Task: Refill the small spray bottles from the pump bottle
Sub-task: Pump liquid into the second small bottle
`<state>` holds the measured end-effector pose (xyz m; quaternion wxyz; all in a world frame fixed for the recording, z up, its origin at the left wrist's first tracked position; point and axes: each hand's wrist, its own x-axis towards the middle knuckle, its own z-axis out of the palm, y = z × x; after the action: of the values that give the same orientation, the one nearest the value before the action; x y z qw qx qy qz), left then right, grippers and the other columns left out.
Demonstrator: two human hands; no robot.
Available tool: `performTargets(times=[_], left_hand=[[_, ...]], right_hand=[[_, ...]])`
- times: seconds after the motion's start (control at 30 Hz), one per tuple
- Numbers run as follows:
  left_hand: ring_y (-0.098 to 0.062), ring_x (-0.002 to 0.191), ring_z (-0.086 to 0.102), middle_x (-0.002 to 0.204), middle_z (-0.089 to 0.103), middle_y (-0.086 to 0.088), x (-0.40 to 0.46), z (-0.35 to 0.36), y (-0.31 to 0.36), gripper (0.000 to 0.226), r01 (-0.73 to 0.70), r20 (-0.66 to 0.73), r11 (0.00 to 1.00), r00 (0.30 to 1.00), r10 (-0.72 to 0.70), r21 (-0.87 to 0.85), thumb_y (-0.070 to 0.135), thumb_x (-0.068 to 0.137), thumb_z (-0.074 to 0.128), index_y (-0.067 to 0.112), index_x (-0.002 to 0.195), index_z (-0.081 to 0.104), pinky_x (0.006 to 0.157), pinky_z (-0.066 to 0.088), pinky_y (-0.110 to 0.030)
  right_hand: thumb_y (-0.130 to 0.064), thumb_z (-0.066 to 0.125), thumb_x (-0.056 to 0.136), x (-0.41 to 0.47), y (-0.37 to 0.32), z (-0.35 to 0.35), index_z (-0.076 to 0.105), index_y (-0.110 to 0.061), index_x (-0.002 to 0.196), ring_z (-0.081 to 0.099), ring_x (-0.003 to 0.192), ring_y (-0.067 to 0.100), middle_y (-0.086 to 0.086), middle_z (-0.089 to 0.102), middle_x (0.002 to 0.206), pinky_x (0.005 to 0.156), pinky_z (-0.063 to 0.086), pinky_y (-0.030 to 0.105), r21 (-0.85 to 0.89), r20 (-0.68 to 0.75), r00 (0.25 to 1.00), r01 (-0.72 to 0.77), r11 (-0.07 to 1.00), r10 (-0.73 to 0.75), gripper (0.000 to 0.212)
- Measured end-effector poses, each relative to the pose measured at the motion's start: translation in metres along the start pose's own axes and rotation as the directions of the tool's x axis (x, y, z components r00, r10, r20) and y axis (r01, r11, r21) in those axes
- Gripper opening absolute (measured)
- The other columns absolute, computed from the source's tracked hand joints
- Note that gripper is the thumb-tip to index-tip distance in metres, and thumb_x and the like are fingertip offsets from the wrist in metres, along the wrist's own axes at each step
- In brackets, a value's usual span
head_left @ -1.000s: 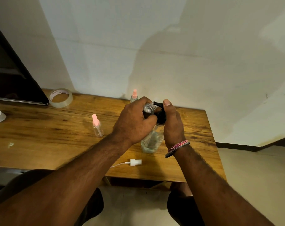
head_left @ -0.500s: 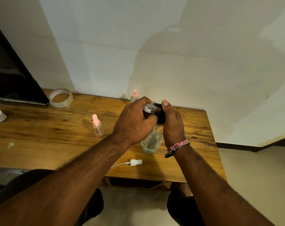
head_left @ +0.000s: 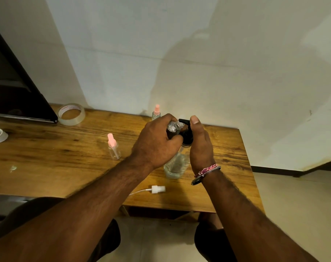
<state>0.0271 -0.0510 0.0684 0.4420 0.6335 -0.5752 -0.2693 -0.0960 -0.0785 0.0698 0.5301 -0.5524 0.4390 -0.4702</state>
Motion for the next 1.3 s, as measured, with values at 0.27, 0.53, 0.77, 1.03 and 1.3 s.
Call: performTargets(times=[0.27, 0.53, 0.77, 1.03, 1.3], left_hand=[[-0.004, 0.069, 0.064, 0.082, 0.068, 0.01, 0.0002, 0.0007, 0.0007, 0.02, -0.032, -0.036, 0.999, 0.999, 0.031, -0.036, 0.013, 0.087, 0.071, 0.028, 0.098, 0.063, 0.054, 0.045, -0.014], [-0.007, 0.068, 0.065, 0.081, 0.069, 0.009, 0.0002, 0.0012, -0.0014, 0.019, -0.048, -0.035, 0.998, 0.998, 0.047, -0.042, 0.022, 0.08, 0.066, 0.026, 0.098, 0.065, 0.056, 0.049, -0.02], [-0.007, 0.073, 0.068, 0.086, 0.071, 0.009, -0.0002, 0.0036, -0.0048, 0.025, -0.02, -0.034, 0.999, 0.999, 0.019, -0.037, 0.022, 0.08, 0.067, 0.026, 0.104, 0.066, 0.062, 0.056, -0.026], [-0.005, 0.071, 0.066, 0.084, 0.07, 0.01, 0.0009, 0.0021, -0.0041, 0.021, -0.038, -0.031, 0.998, 0.999, 0.037, -0.041, 0.016, 0.083, 0.07, 0.026, 0.101, 0.065, 0.056, 0.046, -0.014], [-0.004, 0.068, 0.065, 0.082, 0.069, 0.01, 0.001, 0.0022, -0.005, 0.02, -0.056, -0.038, 0.996, 0.998, 0.054, -0.063, 0.015, 0.083, 0.07, 0.027, 0.098, 0.064, 0.055, 0.045, -0.012]], right_hand=[[-0.046, 0.042, 0.102, -0.0013, -0.001, -0.0002, 0.077, -0.021, 0.094, 0.074, 0.09, 0.008, -0.003, 0.079, 0.088, 0.075, 0.054, 0.017, 0.038, 0.001, 1.0, -0.005, 0.999, 0.005, 0.044], [-0.046, 0.044, 0.095, 0.002, 0.0041, -0.0002, 0.077, -0.013, 0.097, 0.074, 0.087, 0.009, -0.001, 0.079, 0.088, 0.072, 0.054, 0.017, 0.04, -0.02, 0.999, -0.027, 0.999, 0.028, 0.048], [-0.043, 0.048, 0.092, 0.0029, 0.0042, -0.0002, 0.077, -0.021, 0.084, 0.069, 0.076, 0.001, -0.005, 0.075, 0.077, 0.065, 0.053, 0.016, 0.03, -0.054, 0.998, -0.017, 0.999, 0.018, 0.037], [-0.044, 0.043, 0.095, 0.0019, 0.0053, 0.0003, 0.076, -0.017, 0.089, 0.07, 0.077, 0.001, -0.006, 0.076, 0.078, 0.066, 0.052, 0.014, 0.037, -0.034, 0.999, 0.0, 0.999, 0.001, 0.043], [-0.045, 0.042, 0.095, 0.0026, 0.0062, 0.0008, 0.076, -0.01, 0.096, 0.071, 0.078, 0.002, -0.005, 0.077, 0.079, 0.066, 0.052, 0.014, 0.042, -0.018, 1.0, -0.008, 0.999, 0.009, 0.049]])
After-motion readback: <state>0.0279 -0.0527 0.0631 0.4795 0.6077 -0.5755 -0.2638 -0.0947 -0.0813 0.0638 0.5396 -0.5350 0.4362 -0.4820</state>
